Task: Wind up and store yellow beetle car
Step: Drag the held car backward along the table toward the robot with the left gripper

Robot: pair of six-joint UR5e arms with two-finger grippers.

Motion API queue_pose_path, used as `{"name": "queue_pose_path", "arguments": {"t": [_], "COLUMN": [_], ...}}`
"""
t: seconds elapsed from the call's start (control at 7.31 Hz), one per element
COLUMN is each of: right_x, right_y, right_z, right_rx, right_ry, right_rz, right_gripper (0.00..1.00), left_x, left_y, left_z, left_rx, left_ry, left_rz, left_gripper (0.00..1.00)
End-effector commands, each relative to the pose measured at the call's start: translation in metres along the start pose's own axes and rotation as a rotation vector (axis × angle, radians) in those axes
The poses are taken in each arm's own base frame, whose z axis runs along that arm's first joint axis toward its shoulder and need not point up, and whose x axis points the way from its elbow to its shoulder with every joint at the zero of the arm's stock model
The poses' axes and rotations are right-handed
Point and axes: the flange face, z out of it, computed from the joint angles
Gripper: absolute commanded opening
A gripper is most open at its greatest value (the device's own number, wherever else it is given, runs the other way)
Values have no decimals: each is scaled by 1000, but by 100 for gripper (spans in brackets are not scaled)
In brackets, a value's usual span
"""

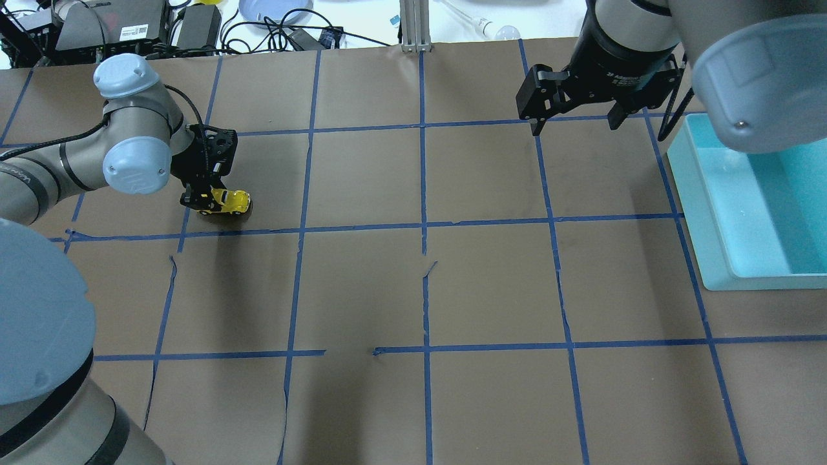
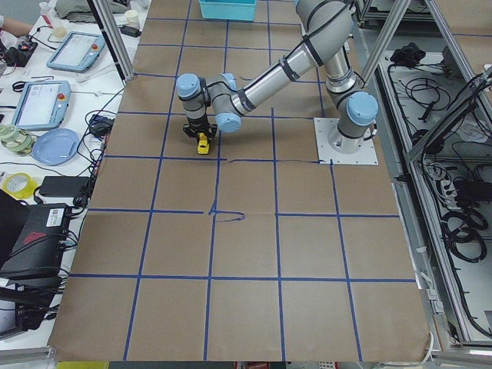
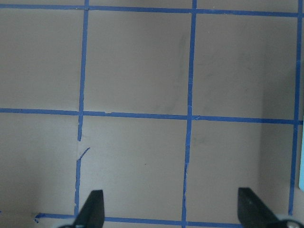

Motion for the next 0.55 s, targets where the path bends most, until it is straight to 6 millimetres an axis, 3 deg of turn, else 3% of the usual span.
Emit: {"name": "queue_pose_path", "arguments": {"t": [0.0, 0.41], "right_x": [0, 0], "right_y": [0, 0], "right_z": [0, 0], "right_rx": [0, 0], "right_ry": [0, 0], "right_rz": [1, 1], "right_gripper": [100, 100], "left_x": [1, 3], "left_y": [8, 27], "left_z": [1, -1], "left_rx": [2, -5], "left_ry": [0, -9], "left_rz": [11, 61], "left_gripper": [5, 6]}}
